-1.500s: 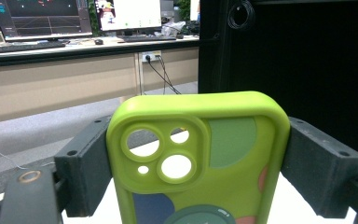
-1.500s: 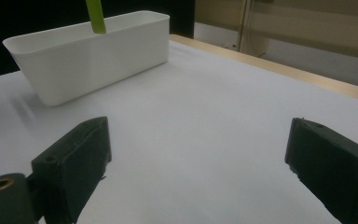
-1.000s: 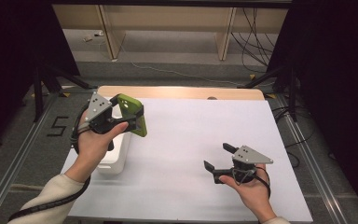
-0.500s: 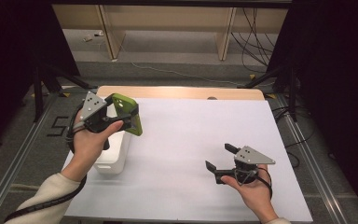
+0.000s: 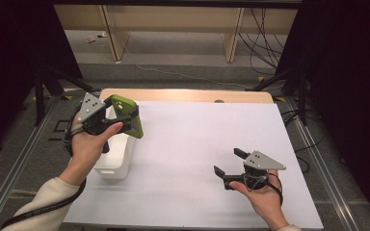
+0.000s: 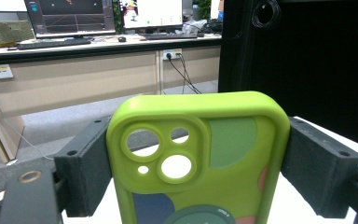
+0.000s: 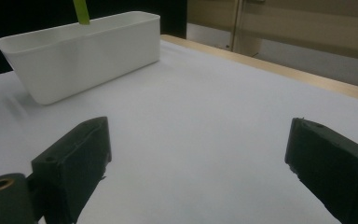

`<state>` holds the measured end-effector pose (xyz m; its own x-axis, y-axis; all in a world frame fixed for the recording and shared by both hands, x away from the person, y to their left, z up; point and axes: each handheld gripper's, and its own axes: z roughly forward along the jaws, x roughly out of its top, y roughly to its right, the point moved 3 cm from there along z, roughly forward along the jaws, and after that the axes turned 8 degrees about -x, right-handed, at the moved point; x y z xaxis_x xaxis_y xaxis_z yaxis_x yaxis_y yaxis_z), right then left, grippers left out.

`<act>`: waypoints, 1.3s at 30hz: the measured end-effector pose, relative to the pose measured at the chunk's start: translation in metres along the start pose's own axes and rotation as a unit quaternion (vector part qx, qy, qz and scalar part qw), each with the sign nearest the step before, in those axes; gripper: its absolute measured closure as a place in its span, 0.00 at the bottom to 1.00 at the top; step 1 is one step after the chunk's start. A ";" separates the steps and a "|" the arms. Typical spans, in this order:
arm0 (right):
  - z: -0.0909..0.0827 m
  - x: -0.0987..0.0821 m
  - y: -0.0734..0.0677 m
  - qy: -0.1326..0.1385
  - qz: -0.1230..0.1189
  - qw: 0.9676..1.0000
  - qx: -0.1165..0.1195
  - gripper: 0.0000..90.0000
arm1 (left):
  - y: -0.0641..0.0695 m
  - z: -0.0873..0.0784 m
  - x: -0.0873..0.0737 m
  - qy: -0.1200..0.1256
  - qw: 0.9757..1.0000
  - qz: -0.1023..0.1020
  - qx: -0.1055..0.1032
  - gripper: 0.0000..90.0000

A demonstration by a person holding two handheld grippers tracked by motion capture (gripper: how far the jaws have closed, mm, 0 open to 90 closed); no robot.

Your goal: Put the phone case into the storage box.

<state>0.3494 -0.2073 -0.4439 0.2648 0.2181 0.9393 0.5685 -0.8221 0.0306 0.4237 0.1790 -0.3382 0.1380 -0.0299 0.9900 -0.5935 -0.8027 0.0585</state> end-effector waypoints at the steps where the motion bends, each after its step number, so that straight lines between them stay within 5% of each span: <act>1: 0.000 0.000 0.000 0.000 0.001 1.000 0.000 0.09 | -0.001 0.000 0.000 0.000 1.000 -0.001 0.001 0.18; 34: 0.001 -0.001 0.001 -0.001 0.001 1.000 0.000 0.09 | -0.020 -0.004 0.002 -0.001 1.000 0.000 0.020 0.18; 35: 0.001 -0.001 0.001 -0.002 0.001 1.000 0.001 0.09 | -0.023 -0.004 0.003 0.002 1.000 0.019 0.022 0.18; 39: 0.001 -0.001 0.001 -0.002 0.001 1.000 0.000 0.09 | -0.025 -0.005 0.003 0.002 0.999 0.020 0.025 0.18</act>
<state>0.3501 -0.2076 -0.4456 0.2691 0.2191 0.9379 0.5676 -0.8228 0.0294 0.4354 0.2019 -0.3358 0.1124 -0.0609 0.9918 -0.5586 -0.8293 0.0124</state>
